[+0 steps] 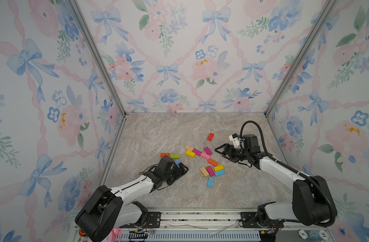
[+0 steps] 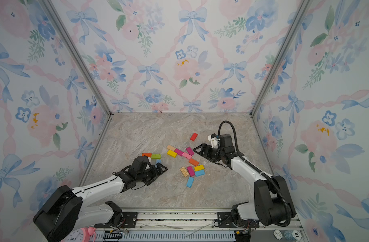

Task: Assemble the number 7 with building blocks
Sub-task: Assemble the building block at the center of the board.

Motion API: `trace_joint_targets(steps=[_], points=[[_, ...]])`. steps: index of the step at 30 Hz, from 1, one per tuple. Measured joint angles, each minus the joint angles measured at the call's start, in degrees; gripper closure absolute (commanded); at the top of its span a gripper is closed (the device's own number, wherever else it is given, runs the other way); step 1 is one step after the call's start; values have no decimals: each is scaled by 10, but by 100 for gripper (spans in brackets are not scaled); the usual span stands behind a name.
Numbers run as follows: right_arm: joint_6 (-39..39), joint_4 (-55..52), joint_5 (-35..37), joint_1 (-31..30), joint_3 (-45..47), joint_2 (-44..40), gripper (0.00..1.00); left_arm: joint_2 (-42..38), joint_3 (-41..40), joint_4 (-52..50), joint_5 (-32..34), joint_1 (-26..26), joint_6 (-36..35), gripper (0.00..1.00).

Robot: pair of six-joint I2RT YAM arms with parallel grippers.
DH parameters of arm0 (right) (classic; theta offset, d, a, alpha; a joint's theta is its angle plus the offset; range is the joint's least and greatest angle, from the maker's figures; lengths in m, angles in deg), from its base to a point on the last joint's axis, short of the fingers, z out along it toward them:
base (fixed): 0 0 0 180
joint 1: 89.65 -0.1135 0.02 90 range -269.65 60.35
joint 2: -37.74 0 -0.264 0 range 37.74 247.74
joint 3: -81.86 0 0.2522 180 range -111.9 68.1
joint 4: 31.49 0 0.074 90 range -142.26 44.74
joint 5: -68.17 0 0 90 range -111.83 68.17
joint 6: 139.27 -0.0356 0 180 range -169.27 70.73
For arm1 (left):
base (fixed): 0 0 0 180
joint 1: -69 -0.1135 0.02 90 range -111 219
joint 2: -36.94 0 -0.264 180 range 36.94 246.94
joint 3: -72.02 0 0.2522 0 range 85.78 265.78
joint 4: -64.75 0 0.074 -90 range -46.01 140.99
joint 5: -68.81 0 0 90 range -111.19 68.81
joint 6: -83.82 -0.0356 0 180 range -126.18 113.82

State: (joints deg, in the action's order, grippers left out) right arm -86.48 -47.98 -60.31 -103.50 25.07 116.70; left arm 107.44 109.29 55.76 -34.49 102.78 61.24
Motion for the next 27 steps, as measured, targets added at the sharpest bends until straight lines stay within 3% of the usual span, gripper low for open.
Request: trace_joint_targets(steps=[12,27], points=[[2,0,-6,3,2,0,10,64,36,39,7,0,6,2],[2,0,-6,4,2,0,10,77,48,39,9,-23,-3,2]])
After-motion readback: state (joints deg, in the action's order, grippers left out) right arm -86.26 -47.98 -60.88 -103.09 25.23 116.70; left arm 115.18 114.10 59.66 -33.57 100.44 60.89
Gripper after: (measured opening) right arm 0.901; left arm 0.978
